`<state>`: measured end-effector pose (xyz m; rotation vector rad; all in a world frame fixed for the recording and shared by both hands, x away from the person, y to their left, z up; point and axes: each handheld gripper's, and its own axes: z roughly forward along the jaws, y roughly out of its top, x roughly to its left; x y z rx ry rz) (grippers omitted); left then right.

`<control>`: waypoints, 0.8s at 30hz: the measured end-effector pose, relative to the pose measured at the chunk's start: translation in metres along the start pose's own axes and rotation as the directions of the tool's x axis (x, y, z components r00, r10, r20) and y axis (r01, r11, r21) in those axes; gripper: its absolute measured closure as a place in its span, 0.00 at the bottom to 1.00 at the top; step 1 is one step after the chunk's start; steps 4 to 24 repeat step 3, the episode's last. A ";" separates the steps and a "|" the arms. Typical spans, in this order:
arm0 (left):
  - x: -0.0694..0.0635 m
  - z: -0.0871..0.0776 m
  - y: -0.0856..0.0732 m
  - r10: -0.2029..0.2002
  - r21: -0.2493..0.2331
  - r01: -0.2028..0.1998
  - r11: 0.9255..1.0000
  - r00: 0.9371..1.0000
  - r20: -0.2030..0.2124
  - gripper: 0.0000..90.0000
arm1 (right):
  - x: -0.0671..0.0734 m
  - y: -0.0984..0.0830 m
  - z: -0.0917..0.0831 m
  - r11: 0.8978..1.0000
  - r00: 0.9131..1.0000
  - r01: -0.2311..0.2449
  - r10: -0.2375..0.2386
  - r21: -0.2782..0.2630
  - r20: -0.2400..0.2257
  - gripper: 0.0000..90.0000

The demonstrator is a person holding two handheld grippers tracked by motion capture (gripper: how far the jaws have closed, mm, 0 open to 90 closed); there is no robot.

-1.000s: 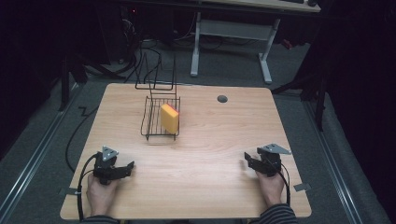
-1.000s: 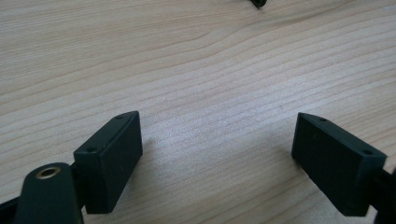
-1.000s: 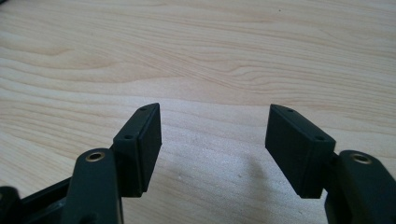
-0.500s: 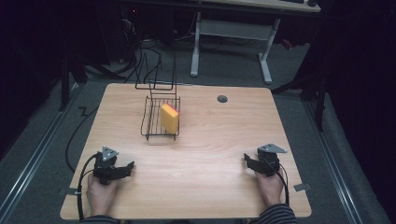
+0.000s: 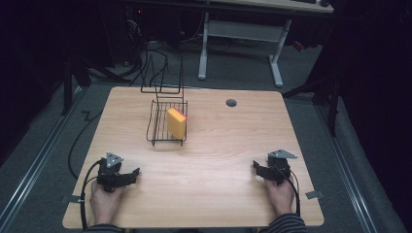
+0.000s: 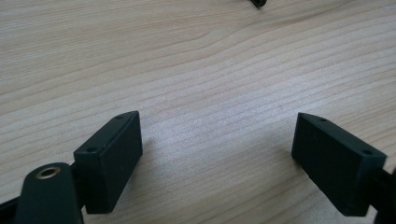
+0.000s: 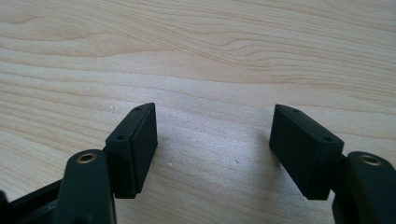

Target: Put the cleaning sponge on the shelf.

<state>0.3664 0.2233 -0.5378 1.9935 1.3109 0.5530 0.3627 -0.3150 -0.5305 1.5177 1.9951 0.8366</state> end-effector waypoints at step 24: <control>0.000 -0.001 0.000 -0.007 -0.005 0.007 1.000 1.000 -0.008 0.23 | 0.000 0.000 0.000 1.000 1.000 0.001 -0.001 0.000 0.000 0.36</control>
